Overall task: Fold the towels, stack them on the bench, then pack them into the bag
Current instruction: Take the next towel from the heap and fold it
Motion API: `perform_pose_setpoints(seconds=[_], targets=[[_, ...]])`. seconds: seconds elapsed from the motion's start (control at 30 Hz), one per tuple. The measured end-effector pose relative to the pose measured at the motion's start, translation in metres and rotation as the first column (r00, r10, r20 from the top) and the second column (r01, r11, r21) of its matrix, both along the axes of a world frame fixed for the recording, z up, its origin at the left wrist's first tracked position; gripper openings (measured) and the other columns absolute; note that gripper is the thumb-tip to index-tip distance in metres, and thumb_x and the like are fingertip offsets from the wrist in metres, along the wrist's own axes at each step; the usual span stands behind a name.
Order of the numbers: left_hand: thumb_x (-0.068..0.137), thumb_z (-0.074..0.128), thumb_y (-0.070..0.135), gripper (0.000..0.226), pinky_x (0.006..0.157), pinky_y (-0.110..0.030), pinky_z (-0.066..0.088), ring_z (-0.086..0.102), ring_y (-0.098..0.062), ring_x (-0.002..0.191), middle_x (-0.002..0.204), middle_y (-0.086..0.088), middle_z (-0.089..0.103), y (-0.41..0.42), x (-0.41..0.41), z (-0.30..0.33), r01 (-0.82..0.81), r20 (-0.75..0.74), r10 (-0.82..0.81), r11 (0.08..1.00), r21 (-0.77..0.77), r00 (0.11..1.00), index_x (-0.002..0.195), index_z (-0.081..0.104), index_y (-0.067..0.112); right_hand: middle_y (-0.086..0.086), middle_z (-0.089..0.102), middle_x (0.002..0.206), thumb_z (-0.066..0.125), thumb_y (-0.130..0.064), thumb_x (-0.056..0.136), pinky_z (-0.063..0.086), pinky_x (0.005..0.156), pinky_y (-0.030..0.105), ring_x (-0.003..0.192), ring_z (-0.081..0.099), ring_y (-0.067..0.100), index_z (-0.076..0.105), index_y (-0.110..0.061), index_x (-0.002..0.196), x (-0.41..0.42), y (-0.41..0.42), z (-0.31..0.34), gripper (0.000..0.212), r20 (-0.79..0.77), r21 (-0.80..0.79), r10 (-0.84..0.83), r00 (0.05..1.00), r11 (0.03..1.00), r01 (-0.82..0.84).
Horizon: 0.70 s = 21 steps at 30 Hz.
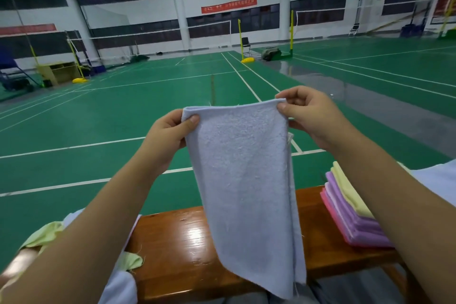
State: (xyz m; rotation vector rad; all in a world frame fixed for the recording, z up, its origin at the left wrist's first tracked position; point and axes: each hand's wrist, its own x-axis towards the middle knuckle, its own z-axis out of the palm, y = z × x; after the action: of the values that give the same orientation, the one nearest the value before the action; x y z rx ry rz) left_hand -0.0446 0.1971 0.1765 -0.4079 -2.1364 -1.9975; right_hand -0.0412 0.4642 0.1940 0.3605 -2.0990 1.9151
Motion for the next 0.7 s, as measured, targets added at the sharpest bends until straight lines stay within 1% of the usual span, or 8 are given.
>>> perform_pose_setpoints(seconds=[0.1,0.17,0.33,0.4,0.5,0.57,0.63,0.7], targets=[[0.095,0.057,0.014,0.008,0.067,-0.025,0.055,0.061,-0.014,0.073,0.083,0.001,0.067,0.007,-0.018,-0.017,-0.049,0.119,0.051,0.999,-0.017,0.992,0.094,0.065,0.013,0.004,0.061,0.087,0.056,0.002,0.09,0.053,0.085,0.04,0.091,0.058,0.021,0.057,-0.015,0.087,-0.021,-0.007,-0.013,0.017,0.101,0.032,-0.043,0.994,0.999,0.04],[0.095,0.057,0.013,0.007,0.067,-0.025,0.056,0.06,-0.015,0.074,0.085,-0.001,0.065,0.012,-0.028,-0.019,-0.07,0.126,0.071,0.997,-0.012,0.989,0.093,0.064,0.013,0.004,0.06,0.087,0.057,0.002,0.089,0.053,0.085,0.04,0.092,0.058,0.022,0.057,-0.015,0.086,-0.032,-0.008,-0.016,0.017,0.129,-0.003,-0.07,0.989,0.997,0.071],[0.091,0.06,0.009,0.006,0.078,-0.032,0.051,0.057,-0.017,0.078,0.088,-0.005,0.063,0.007,-0.027,-0.012,-0.039,0.024,0.039,0.999,0.004,0.999,0.093,0.065,0.012,0.003,0.061,0.084,0.057,0.003,0.089,0.054,0.072,0.026,0.081,0.059,0.016,0.059,-0.016,0.087,-0.029,-0.004,-0.015,0.019,0.047,-0.085,-0.066,0.997,0.994,0.07],[0.087,0.065,0.007,0.006,0.078,-0.029,0.052,0.058,-0.014,0.077,0.083,-0.002,0.065,0.002,-0.016,-0.022,-0.006,0.018,0.006,1.0,0.012,1.0,0.09,0.066,0.012,0.002,0.062,0.084,0.056,0.003,0.089,0.054,0.071,0.024,0.078,0.059,0.011,0.059,-0.017,0.088,-0.017,0.0,-0.022,0.02,0.012,-0.063,-0.044,0.999,0.997,0.045],[0.074,0.071,0.011,0.009,0.07,-0.02,0.05,0.059,-0.008,0.071,0.075,0.006,0.067,-0.005,0.009,-0.056,0.031,0.051,-0.031,1.0,0.004,0.998,0.077,0.072,0.019,0.0,0.063,0.082,0.056,0.005,0.089,0.053,0.072,0.02,0.074,0.06,0.005,0.06,-0.017,0.09,0.007,0.006,-0.052,0.023,0.014,-0.015,0.001,1.0,1.0,0.0],[0.073,0.071,0.009,0.013,0.066,-0.017,0.049,0.06,-0.005,0.07,0.073,0.008,0.068,-0.011,0.028,-0.088,0.039,0.121,-0.035,0.999,-0.033,0.992,0.073,0.073,0.021,-0.002,0.065,0.08,0.056,0.007,0.088,0.053,0.068,0.018,0.071,0.061,0.001,0.061,-0.017,0.09,0.024,0.008,-0.086,0.025,0.072,0.017,0.041,0.997,0.999,-0.043],[0.079,0.07,0.001,0.024,0.064,-0.016,0.049,0.061,-0.004,0.07,0.072,0.007,0.068,-0.015,0.049,-0.124,0.075,0.219,-0.054,0.993,-0.088,0.974,0.072,0.074,0.024,-0.008,0.068,0.075,0.056,0.009,0.087,0.051,0.062,0.015,0.07,0.062,-0.001,0.061,-0.015,0.089,0.041,0.01,-0.126,0.025,0.185,0.014,0.09,0.979,0.995,-0.094],[0.078,0.071,0.004,0.023,0.066,-0.016,0.049,0.061,-0.004,0.071,0.073,0.006,0.068,-0.016,0.07,-0.154,0.12,0.318,-0.076,0.986,-0.118,0.945,0.073,0.075,0.026,-0.007,0.069,0.078,0.056,0.009,0.087,0.051,0.062,0.015,0.074,0.062,0.004,0.062,-0.014,0.09,0.056,0.011,-0.164,0.025,0.303,0.029,0.122,0.945,0.99,-0.137]])
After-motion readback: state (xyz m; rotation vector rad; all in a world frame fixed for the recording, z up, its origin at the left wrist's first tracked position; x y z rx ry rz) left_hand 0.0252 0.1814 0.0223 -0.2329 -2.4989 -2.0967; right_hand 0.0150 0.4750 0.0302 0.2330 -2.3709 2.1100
